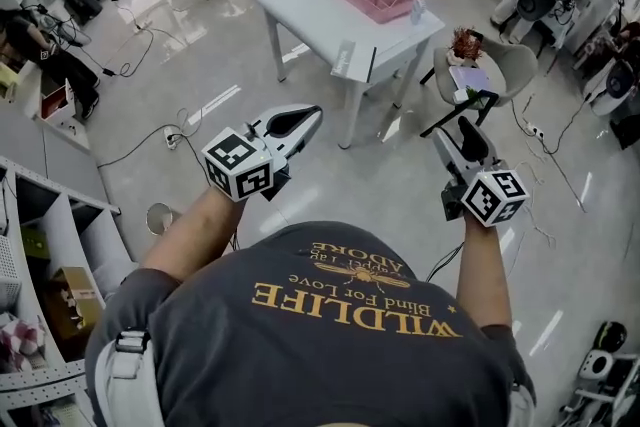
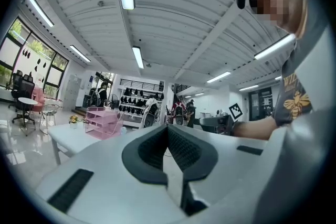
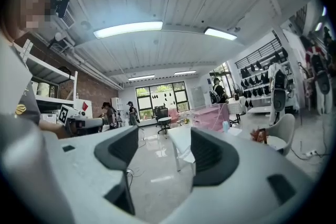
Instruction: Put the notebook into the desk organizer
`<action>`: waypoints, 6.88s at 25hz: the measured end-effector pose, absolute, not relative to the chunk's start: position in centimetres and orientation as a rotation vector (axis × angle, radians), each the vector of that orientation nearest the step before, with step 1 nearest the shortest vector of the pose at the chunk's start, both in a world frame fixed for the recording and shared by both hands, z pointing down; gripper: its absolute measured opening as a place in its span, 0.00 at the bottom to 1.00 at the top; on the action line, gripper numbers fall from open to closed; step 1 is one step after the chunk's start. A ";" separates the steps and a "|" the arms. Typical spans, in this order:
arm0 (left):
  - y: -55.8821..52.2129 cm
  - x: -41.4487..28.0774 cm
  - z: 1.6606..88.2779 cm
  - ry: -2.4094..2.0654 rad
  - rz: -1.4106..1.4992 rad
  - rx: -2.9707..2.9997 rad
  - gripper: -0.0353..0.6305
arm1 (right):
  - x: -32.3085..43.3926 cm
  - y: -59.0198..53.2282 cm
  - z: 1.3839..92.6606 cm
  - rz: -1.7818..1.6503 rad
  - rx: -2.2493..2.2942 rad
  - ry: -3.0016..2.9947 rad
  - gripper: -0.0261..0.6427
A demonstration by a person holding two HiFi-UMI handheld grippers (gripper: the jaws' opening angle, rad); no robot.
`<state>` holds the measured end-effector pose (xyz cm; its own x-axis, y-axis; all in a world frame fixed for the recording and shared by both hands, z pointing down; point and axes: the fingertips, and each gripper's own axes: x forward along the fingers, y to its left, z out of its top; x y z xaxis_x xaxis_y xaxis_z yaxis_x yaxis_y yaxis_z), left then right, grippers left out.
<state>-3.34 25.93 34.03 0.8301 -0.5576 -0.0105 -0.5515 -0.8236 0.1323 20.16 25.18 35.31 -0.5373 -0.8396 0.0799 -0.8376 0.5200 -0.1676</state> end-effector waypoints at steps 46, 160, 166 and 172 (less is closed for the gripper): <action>-21.2 -1.2 36.7 -0.817 -0.028 2.843 0.05 | 20.7 -22.7 40.4 -0.570 -1.432 2.760 0.48; -56.7 -6.9 35.2 -0.493 -0.110 2.980 0.05 | 17.3 -69.7 42.7 -1.163 -2.427 2.463 0.26; -57.3 -7.1 34.7 -0.496 -0.121 2.979 0.05 | 18.4 -69.3 42.2 -1.038 -2.584 2.537 0.47; -57.5 -6.8 34.7 -0.493 -0.130 2.981 0.05 | 18.9 -68.4 40.7 -0.929 -2.554 2.563 0.49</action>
